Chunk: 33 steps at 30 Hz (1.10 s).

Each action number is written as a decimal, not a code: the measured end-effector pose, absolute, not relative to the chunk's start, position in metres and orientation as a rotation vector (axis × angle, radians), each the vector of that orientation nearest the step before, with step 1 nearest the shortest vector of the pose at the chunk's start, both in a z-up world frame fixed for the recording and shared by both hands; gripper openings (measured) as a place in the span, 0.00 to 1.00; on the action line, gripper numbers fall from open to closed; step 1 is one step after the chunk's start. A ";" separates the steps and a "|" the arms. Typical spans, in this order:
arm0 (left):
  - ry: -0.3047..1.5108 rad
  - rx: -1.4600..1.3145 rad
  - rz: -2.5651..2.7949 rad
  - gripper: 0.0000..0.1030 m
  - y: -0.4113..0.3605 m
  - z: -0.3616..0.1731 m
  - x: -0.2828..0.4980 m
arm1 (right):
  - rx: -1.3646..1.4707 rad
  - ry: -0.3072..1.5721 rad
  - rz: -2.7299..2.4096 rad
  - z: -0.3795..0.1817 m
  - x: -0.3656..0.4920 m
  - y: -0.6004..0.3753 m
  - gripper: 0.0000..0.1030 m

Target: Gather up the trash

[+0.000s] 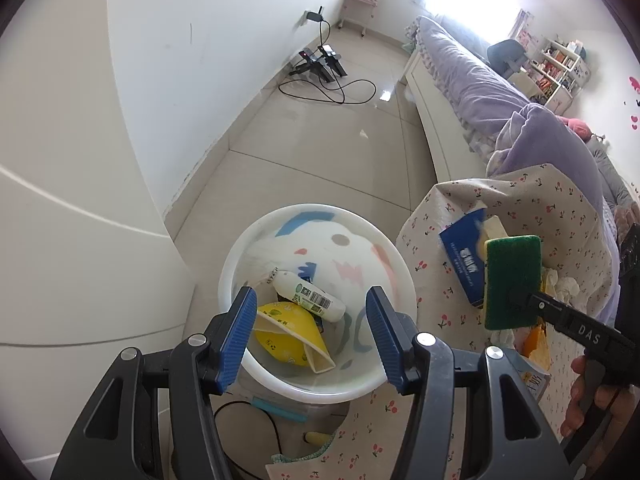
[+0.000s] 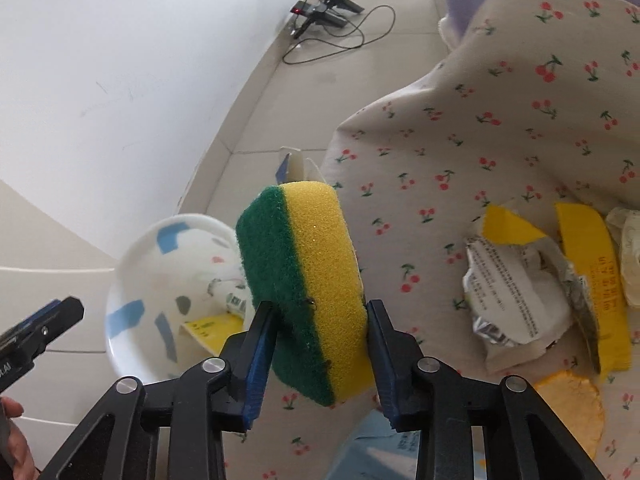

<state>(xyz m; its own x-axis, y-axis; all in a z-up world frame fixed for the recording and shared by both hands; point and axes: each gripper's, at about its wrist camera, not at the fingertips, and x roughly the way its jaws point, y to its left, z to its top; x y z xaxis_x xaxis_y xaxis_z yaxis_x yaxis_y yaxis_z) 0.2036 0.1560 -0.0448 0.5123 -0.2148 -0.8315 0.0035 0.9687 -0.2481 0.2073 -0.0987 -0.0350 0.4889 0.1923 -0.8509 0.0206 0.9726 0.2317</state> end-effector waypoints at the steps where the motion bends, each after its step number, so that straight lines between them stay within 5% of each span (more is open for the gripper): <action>1: 1.027 -0.226 -0.133 0.58 0.156 -0.044 0.204 | 0.226 1.052 0.102 -0.034 0.207 -0.101 0.42; 3: 1.027 -0.227 -0.133 0.58 0.156 -0.044 0.204 | 0.235 1.039 0.102 -0.031 0.207 -0.103 0.42; 6: 1.027 -0.231 -0.134 0.58 0.157 -0.044 0.203 | 0.275 1.013 0.127 -0.022 0.206 -0.106 0.14; 11: 1.032 -0.239 -0.127 0.58 0.159 -0.044 0.202 | 0.239 0.974 0.154 -0.010 0.203 -0.094 0.11; 13: 1.032 -0.243 -0.126 0.58 0.161 -0.044 0.202 | 0.265 0.980 0.186 -0.014 0.206 -0.090 0.26; 14: 1.031 -0.245 -0.124 0.58 0.163 -0.043 0.201 | 0.278 0.988 0.205 -0.016 0.207 -0.089 0.39; 15: 1.030 -0.247 -0.123 0.58 0.164 -0.043 0.201 | 0.288 0.995 0.225 -0.018 0.207 -0.085 0.67; 16: 1.029 -0.249 -0.121 0.58 0.166 -0.043 0.201 | 0.281 1.002 0.237 -0.021 0.208 -0.080 0.75; 22: 1.030 -0.263 -0.107 0.58 0.177 -0.043 0.197 | 0.247 1.145 0.226 -0.063 0.221 -0.054 0.72; 29: 1.041 -0.240 -0.093 0.58 0.182 -0.047 0.196 | 0.245 1.093 0.228 -0.054 0.220 -0.050 0.72; 33: 1.043 -0.230 -0.078 0.75 0.180 -0.045 0.194 | 0.217 1.071 0.213 -0.043 0.213 -0.057 0.72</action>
<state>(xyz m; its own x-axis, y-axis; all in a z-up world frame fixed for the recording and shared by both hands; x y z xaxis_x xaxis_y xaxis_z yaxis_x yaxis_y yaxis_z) 0.1936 0.1797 -0.0455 0.5030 -0.1729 -0.8468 -0.0446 0.9733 -0.2252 0.2134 -0.0569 -0.0433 0.4634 0.2757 -0.8422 -0.0668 0.9585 0.2771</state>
